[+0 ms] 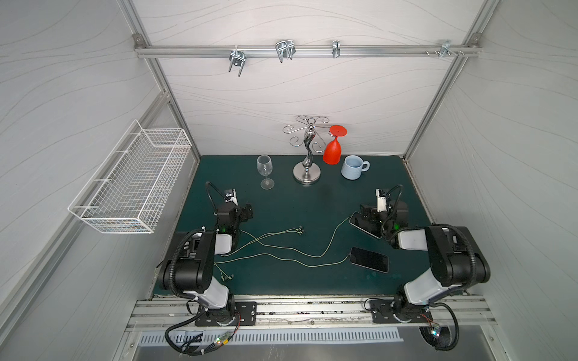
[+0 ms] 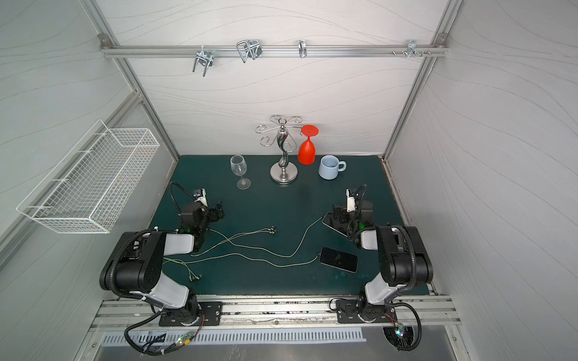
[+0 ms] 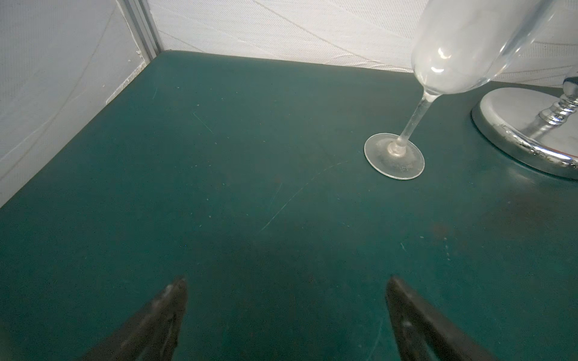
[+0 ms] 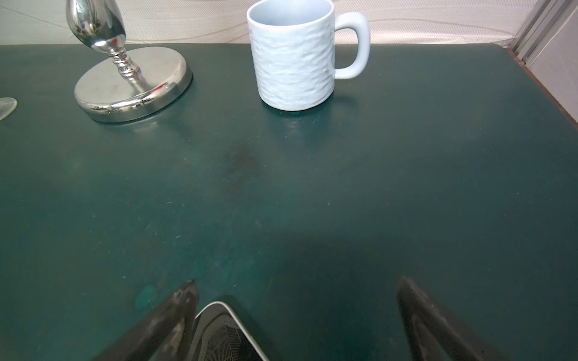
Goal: Plug wired earphones into phones
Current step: Reset both arms
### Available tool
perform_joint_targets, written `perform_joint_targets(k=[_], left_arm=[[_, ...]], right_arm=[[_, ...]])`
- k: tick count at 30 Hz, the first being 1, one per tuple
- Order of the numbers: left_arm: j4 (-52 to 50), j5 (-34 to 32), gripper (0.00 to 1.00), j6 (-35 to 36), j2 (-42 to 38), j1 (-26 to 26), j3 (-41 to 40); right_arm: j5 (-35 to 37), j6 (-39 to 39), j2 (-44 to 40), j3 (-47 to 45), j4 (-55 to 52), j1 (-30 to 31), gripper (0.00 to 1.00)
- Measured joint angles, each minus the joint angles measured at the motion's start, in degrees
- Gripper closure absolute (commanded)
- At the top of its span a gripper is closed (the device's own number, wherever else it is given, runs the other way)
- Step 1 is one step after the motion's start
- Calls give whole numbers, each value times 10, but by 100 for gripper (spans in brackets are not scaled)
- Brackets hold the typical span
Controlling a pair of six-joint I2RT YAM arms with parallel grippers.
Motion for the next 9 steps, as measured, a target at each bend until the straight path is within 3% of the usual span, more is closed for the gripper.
perform_joint_targets(k=[9], left_arm=[[0,0,1,0,0,0,0]], right_arm=[[-3,0,1,0,0,0,1]])
